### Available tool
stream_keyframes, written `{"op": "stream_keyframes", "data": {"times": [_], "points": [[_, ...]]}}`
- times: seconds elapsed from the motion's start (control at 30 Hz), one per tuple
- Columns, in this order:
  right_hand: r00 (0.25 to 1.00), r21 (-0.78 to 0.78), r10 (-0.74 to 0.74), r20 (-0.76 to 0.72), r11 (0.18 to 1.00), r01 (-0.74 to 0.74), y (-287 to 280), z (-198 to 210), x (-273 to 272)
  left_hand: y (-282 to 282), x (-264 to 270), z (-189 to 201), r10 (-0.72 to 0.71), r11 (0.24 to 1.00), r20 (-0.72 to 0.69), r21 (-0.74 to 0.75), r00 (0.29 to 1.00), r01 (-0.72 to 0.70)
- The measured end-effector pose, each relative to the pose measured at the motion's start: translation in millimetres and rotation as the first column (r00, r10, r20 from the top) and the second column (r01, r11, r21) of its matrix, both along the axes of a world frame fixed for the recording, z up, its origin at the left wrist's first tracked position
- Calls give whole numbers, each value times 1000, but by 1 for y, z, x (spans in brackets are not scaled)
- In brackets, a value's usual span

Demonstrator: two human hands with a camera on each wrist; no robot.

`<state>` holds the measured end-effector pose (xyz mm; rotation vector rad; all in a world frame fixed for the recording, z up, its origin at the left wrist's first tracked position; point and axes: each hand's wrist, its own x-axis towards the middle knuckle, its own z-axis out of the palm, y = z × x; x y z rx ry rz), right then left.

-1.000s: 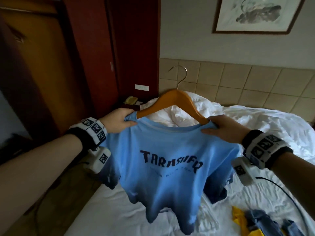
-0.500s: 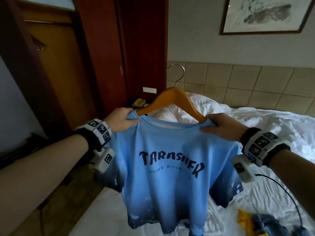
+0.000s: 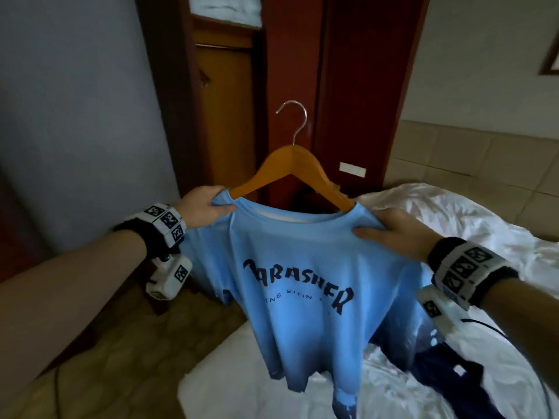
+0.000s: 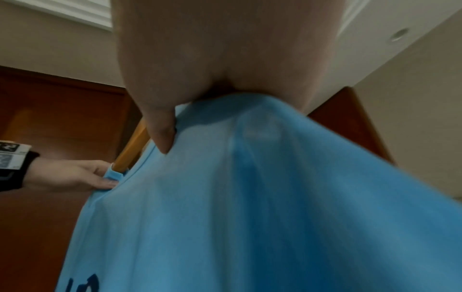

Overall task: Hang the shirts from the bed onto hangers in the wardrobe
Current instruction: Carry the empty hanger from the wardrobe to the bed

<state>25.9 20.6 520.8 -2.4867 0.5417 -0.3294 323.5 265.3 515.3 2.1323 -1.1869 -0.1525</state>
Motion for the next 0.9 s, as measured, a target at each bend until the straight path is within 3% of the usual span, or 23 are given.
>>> {"op": "stream_keyframes", "data": {"times": [0.2,0.4,0.67,0.9], "points": [[957,9,289,-28,957,-289,100,18,130,141,79,-7,315,947,62,42,947,-318],[853,108,521,17,847,-520,250,33,261,330,146,-5,535,842,38,50,844,-537],[725,93,684,81,719,-689,472,25,418,563,174,1,848,529,84,-81,523,-845],[656,168,752,64,640,-750,649,14,511,722,176,-5,949,268,159,59,274,-962]]}}
